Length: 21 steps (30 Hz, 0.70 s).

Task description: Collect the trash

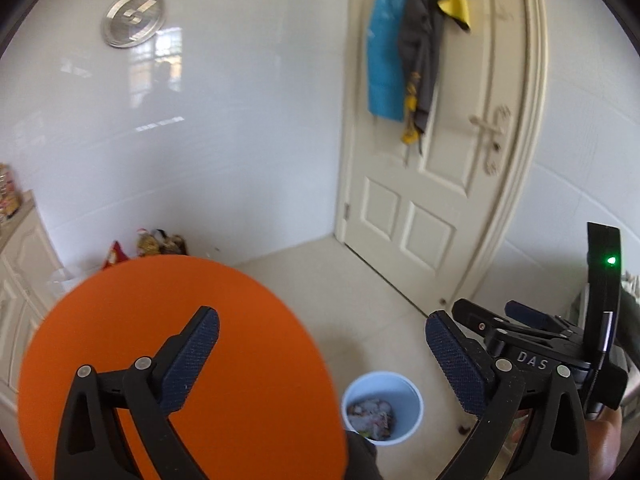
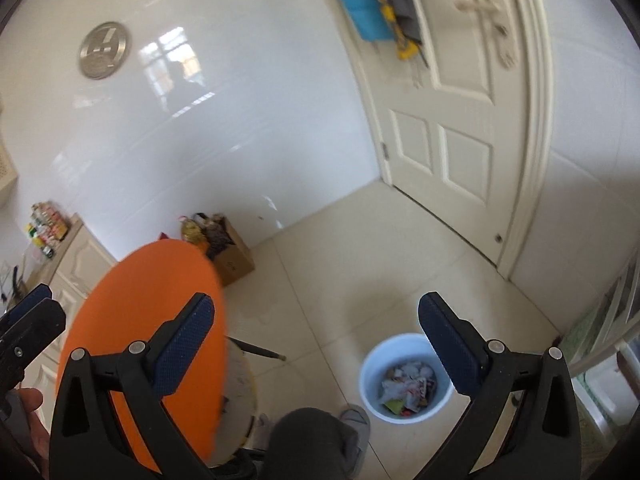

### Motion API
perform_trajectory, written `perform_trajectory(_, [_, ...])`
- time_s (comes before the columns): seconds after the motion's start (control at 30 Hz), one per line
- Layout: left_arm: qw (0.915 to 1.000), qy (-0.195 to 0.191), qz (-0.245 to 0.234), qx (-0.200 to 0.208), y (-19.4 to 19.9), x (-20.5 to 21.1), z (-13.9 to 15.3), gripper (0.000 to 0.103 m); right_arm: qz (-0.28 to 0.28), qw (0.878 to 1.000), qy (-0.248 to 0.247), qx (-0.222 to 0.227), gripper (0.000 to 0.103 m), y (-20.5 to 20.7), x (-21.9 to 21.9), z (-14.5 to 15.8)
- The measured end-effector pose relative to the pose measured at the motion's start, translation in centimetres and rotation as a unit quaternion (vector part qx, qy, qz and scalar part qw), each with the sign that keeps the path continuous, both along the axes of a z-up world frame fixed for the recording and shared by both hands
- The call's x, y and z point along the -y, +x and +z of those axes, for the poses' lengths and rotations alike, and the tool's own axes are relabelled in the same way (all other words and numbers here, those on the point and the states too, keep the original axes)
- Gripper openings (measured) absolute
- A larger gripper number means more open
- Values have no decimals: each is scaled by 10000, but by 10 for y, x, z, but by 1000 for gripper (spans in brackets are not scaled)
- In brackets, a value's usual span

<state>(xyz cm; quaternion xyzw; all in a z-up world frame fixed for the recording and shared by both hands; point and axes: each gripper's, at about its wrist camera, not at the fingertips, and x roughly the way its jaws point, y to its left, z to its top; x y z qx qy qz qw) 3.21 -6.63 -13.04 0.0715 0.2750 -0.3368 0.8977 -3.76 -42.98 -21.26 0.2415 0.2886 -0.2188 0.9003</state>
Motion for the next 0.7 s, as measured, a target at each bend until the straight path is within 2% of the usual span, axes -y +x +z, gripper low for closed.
perform_trajectory(0.17, [9961, -335, 681, 450, -54, -100, 28, 102, 566, 9964, -446, 444, 103, 15, -84, 60])
perform_trajectory(0.3, [9872, -408, 1381, 686, -96, -177, 36, 102, 823, 9905, -812, 739, 103, 18, -155, 96])
perform_trajectory(0.4, [9763, -383, 1933, 894, -135, -232, 45, 102, 1040, 9864, -994, 796, 103, 21, -201, 108])
perform_trajectory(0.6, [9583, -465, 2601, 1087, -208, -295, 43, 102, 1440, 9766, -1293, 937, 103, 20, -280, 130])
perform_trajectory(0.7, [9535, -501, 2755, 1118, -240, -300, 36, 102, 1627, 9714, -1432, 966, 103, 15, -307, 133])
